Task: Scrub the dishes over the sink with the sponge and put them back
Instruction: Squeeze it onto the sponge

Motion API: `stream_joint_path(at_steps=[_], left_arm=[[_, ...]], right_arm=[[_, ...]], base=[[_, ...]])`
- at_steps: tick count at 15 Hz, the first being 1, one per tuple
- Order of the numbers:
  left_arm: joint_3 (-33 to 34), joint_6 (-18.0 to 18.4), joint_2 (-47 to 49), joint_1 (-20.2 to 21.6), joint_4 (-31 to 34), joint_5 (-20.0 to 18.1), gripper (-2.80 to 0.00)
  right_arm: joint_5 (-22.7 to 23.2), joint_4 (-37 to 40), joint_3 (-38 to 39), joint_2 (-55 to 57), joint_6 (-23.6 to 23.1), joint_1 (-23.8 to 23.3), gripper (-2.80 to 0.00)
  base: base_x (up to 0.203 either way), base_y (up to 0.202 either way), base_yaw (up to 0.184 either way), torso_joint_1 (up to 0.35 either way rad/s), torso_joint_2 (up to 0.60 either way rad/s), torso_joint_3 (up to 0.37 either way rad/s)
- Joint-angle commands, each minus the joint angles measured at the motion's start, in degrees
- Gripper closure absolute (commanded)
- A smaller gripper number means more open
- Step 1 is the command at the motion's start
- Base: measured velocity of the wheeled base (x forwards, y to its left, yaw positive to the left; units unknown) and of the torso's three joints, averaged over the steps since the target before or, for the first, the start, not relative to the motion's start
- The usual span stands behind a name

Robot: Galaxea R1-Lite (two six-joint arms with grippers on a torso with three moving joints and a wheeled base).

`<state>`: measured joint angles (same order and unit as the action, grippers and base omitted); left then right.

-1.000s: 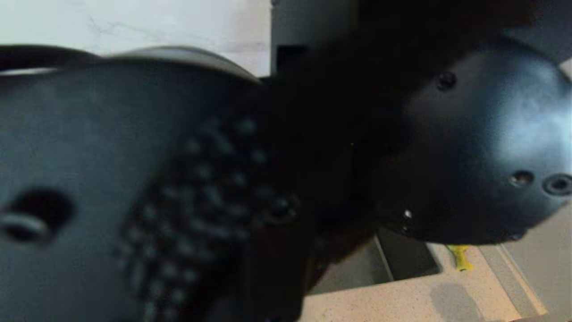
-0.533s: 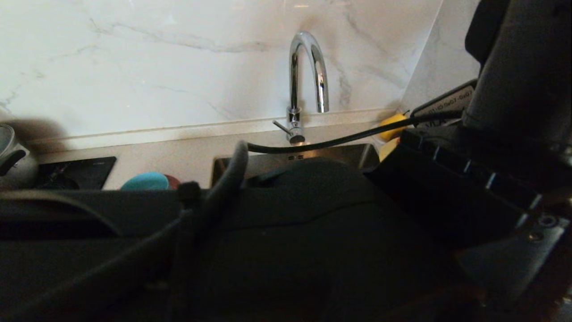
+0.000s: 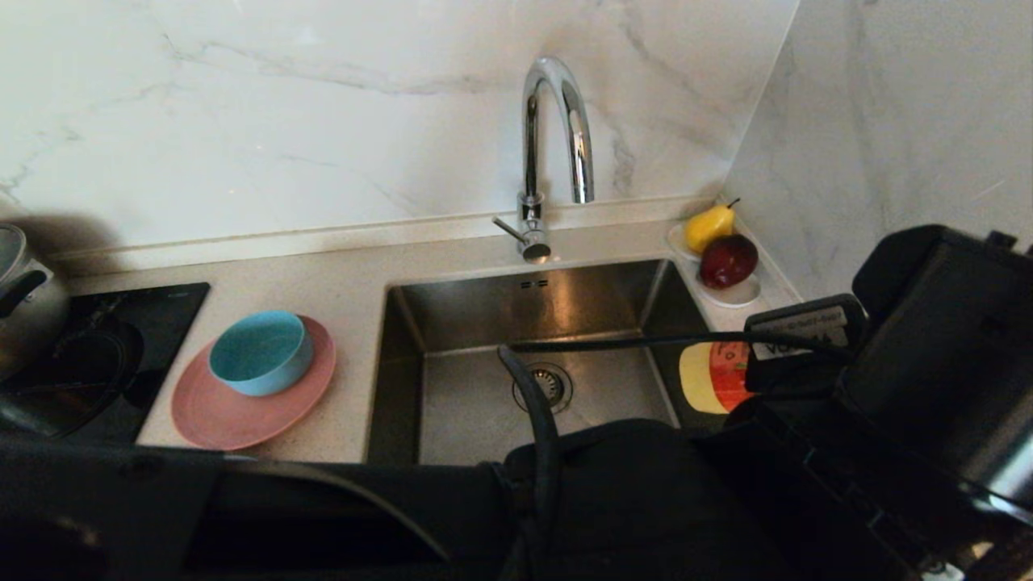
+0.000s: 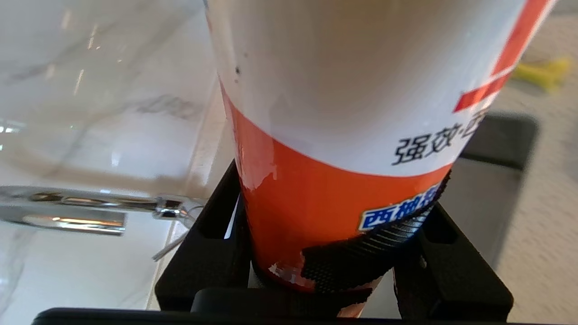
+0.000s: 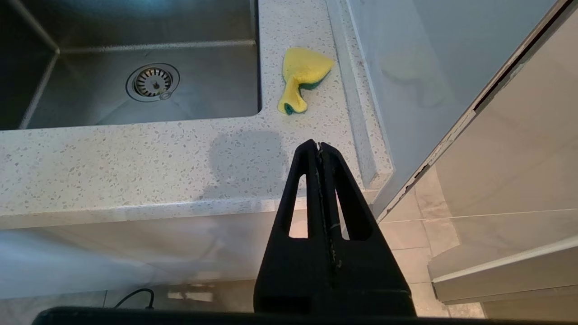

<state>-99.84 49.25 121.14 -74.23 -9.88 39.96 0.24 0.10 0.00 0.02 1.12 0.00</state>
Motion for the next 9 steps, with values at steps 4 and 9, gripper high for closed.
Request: stream_joint_path(at_steps=[4, 9], left_arm=[[3.8, 0.1, 0.2, -0.3, -0.2, 0.9, 0.00], [5.5, -1.6, 4.2, -0.4, -0.4, 5.4, 0.00]], right_arm=[[0.0, 0.0, 0.0, -0.1, 0.0, 0.1, 0.00], [0.0, 0.1, 0.0, -0.1, 0.0, 0.0, 0.00]], base=[[0.000, 0.000, 0.000, 0.000, 0.00, 0.000], [0.000, 0.000, 0.000, 0.000, 0.00, 0.000]])
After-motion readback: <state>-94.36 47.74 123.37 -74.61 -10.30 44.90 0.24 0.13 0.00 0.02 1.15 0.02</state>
